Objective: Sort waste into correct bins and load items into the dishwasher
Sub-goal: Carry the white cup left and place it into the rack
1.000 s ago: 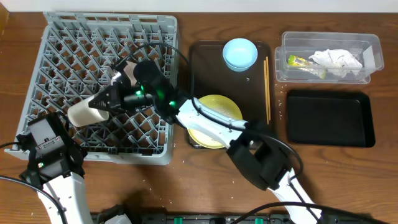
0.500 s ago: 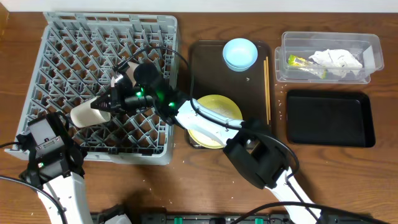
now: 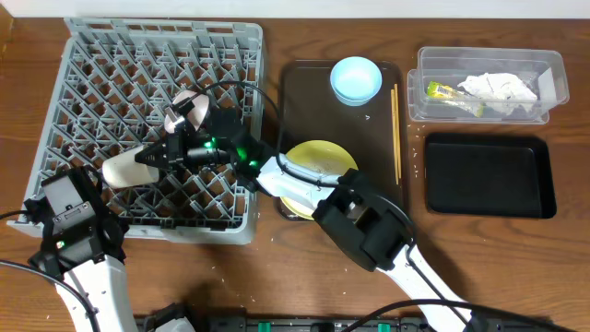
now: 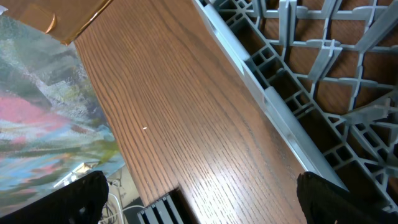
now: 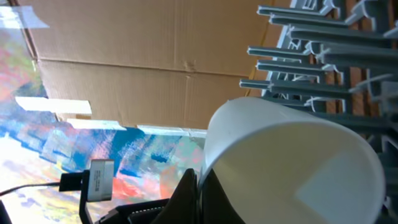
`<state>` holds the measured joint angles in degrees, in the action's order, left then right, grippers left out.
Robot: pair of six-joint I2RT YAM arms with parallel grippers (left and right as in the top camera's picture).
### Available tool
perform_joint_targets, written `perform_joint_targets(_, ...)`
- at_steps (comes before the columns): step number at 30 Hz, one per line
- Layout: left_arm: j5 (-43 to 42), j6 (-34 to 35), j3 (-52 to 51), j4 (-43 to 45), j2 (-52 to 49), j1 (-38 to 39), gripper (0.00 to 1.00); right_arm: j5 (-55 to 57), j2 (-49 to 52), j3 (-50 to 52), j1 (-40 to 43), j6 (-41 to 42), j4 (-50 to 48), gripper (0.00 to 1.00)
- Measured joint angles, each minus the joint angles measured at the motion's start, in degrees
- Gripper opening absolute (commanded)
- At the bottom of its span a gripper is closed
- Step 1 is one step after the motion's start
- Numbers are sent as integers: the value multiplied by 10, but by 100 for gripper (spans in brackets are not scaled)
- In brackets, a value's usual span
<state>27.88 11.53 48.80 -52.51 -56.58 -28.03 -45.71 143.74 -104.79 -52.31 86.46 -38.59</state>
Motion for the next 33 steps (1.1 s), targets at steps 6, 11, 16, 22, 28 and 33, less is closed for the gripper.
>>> perform_joint_targets(6,0,0,0,0,0,0,98,-2,-11,-11,0,-15,71,1)
perform_joint_targets(11,0,0,0,0,0,0,98,-7,-26,-17,1,-48,142,1)
perform_joint_targets(16,0,0,0,0,0,0,98,-2,-59,-21,0,-110,262,2)
perform_joint_targets(22,0,0,0,0,0,0,98,10,-75,-20,1,-165,322,2)
perform_joint_targets(28,0,0,0,0,0,0,98,19,-88,-20,2,-207,371,4)
perform_joint_targets(33,0,0,0,0,0,0,98,26,-95,-20,2,-238,406,6)
